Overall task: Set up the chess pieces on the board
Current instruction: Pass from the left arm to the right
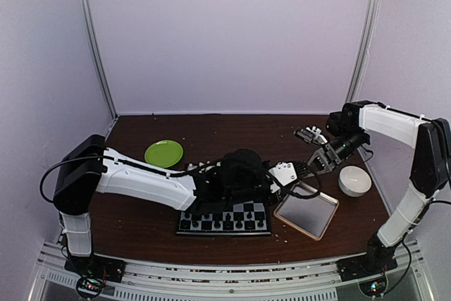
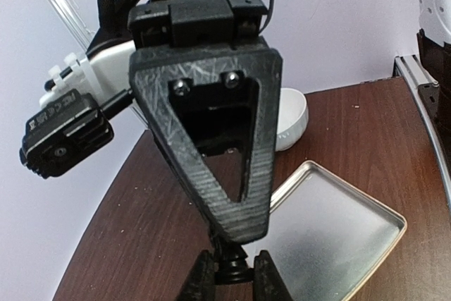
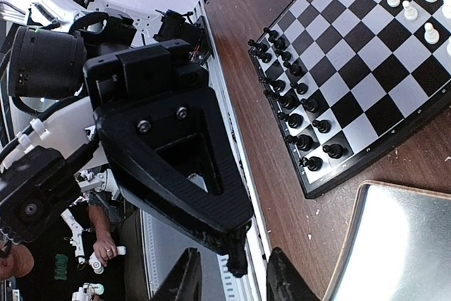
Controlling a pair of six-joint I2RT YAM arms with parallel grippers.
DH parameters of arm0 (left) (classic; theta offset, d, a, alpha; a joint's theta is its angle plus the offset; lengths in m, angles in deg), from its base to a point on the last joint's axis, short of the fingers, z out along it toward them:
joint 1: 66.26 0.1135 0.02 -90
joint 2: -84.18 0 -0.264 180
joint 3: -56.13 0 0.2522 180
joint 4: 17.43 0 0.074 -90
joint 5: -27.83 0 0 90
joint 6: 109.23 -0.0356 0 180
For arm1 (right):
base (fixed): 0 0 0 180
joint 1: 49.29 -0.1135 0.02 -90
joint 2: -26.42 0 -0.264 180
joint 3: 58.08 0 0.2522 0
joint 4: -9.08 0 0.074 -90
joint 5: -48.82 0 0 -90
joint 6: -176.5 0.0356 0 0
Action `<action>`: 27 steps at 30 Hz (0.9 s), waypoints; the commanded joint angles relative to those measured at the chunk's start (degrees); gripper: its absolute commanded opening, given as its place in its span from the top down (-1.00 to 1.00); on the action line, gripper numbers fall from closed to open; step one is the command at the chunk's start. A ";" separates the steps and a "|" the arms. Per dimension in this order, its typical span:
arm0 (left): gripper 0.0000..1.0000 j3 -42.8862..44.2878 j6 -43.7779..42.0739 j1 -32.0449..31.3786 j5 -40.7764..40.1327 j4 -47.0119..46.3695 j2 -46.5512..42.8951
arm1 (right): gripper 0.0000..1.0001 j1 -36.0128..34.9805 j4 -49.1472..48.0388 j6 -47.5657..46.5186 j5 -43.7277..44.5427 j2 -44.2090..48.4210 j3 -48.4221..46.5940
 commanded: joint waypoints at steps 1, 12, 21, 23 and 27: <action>0.83 2.43 0.21 -0.42 0.58 -3.41 -0.62 | 0.39 -0.57 0.72 -0.56 -1.68 -0.69 -1.50; 0.76 3.82 0.03 -0.68 0.60 -2.24 0.42 | 0.81 -0.75 2.92 -3.55 -2.83 -0.68 -2.39; 0.17 -1.31 -1.25 -0.40 -3.15 2.96 -7.76 | 0.90 -0.75 2.29 -1.73 0.79 2.54 -6.14; 0.14 -3.14 -0.68 0.38 -3.45 7.20 -12.13 | 0.90 -0.94 -1.41 2.68 3.04 4.31 -6.94; 0.12 -5.38 2.17 3.18 -4.59 19.39 -21.09 | 0.91 -3.74 -13.71 13.67 12.33 9.20 -7.12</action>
